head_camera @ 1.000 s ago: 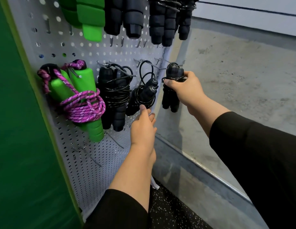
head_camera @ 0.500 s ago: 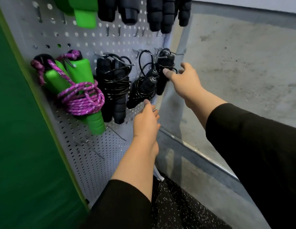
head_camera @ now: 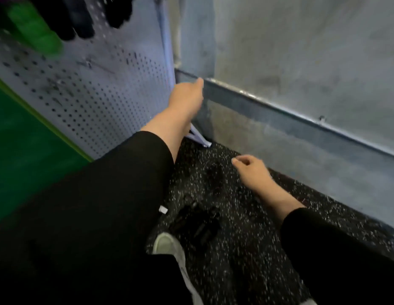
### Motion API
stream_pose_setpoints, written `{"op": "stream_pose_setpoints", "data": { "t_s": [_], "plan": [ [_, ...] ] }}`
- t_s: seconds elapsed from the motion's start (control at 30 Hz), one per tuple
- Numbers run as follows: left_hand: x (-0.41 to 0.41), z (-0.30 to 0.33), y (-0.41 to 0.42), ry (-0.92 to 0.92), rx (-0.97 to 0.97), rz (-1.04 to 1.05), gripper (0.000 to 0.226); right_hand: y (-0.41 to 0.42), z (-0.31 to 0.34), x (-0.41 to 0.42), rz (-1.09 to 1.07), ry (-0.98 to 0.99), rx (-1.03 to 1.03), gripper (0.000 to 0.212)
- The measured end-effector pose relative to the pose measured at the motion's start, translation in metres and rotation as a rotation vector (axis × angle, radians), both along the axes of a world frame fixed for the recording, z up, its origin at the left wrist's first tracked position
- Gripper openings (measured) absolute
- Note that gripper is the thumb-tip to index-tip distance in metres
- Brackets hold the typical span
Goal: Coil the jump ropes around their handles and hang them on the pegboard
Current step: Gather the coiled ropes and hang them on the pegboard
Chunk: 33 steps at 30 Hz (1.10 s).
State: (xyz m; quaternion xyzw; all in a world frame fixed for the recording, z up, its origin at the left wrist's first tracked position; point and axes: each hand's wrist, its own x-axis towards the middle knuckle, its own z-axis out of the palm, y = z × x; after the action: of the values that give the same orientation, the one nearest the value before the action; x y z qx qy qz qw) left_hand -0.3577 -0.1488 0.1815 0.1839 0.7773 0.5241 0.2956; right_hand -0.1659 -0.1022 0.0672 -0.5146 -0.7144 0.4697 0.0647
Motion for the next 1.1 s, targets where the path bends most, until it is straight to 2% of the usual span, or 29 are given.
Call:
{"op": "stream_pose_setpoints", "data": {
  "t_s": [0.07, 0.2, 0.3, 0.43, 0.6, 0.8, 0.9, 1.0, 1.1],
  "plan": [
    [0.019, -0.033, -0.004, 0.046, -0.168, -0.126, 0.048, -0.010, -0.030, 0.016, -0.006, -0.058, -0.097, 0.043],
    [0.053, -0.109, -0.020, 0.133, -0.437, -0.347, 0.044, -0.028, -0.080, 0.037, 0.027, -0.130, -0.269, 0.053],
    [0.073, -0.175, -0.038, 0.058, -0.576, -0.422, 0.043, -0.036, -0.125, 0.052, 0.009, -0.191, -0.412, 0.058],
    [0.083, -0.242, -0.061, -0.013, -0.717, -0.439, 0.044, -0.050, -0.170, 0.060, -0.185, -0.208, -0.644, 0.054],
    [0.098, -0.288, -0.078, -0.003, -0.791, -0.442, 0.041, -0.074, -0.192, 0.059, -0.289, -0.167, -0.808, 0.052],
    [0.129, -0.321, -0.085, -0.042, -0.900, -0.579, 0.041, -0.083, -0.226, 0.052, -0.493, -0.021, -1.099, 0.046],
    [0.138, -0.328, -0.086, -0.080, -0.887, -0.509, 0.044, -0.087, -0.231, 0.048, -0.521, 0.023, -1.107, 0.050],
    [0.139, -0.324, -0.082, -0.155, -0.820, -0.410, 0.060, -0.086, -0.227, 0.050, -0.553, 0.069, -1.083, 0.056],
    [0.144, -0.310, -0.070, -0.210, -0.697, -0.353, 0.058, -0.083, -0.220, 0.054, -0.636, 0.144, -1.001, 0.064]
  ]
}}
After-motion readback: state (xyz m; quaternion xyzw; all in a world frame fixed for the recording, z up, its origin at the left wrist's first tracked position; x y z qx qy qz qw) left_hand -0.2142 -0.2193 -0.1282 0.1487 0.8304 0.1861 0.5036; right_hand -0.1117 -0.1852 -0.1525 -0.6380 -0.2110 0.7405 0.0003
